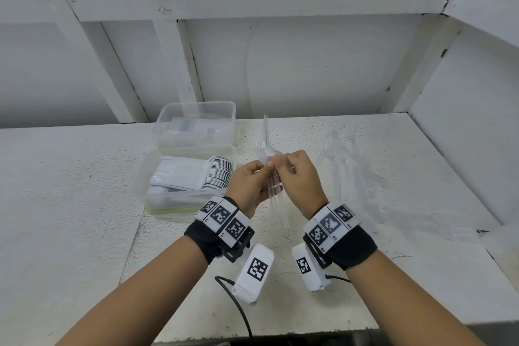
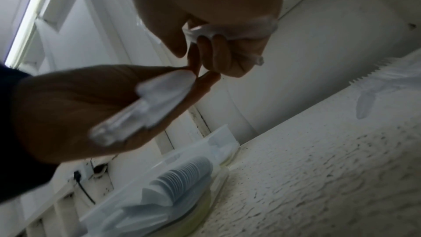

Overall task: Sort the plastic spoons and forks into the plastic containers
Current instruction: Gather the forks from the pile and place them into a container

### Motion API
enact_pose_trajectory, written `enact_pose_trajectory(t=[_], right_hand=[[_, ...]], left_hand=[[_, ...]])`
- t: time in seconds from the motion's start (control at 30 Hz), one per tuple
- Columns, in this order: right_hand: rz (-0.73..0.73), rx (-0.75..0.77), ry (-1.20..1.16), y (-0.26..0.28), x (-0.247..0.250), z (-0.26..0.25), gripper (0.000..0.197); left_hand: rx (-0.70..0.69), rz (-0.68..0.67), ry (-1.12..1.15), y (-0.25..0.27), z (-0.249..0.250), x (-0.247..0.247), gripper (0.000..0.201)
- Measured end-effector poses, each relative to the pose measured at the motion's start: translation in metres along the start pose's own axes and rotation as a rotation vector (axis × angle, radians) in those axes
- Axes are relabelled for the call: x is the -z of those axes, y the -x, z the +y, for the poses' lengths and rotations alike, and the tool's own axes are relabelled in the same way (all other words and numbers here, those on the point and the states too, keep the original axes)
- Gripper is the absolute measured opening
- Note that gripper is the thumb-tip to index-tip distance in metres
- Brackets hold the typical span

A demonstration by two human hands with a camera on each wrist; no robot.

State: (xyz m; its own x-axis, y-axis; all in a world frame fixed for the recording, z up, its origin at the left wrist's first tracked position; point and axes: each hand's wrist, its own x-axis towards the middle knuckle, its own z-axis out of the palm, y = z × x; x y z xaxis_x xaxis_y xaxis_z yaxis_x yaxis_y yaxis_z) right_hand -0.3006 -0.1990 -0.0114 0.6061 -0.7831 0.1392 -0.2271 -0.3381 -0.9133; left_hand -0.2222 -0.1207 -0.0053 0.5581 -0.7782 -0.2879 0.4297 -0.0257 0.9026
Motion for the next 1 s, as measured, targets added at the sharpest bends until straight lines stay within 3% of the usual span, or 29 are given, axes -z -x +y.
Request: enact_pose_trajectory(t=[0.33,0.5,1.0], right_hand=[[-0.143,-0.152,0.001,-0.002,0.013,-0.003,0.032],[-0.12,-0.073,0.029,0.006,0.006,0.0,0.022],[0.023,0.149,0.213,0.018,-0.009,0.005,0.024]], left_hand=[[0.028,0.061,0.05,-0.005,0.0,0.007,0.017],[0.014,0.051,0.096,-0.006,0.0,0.004,0.021],[0.022,0.055,0.155,-0.003,0.005,0.006,0.015]])
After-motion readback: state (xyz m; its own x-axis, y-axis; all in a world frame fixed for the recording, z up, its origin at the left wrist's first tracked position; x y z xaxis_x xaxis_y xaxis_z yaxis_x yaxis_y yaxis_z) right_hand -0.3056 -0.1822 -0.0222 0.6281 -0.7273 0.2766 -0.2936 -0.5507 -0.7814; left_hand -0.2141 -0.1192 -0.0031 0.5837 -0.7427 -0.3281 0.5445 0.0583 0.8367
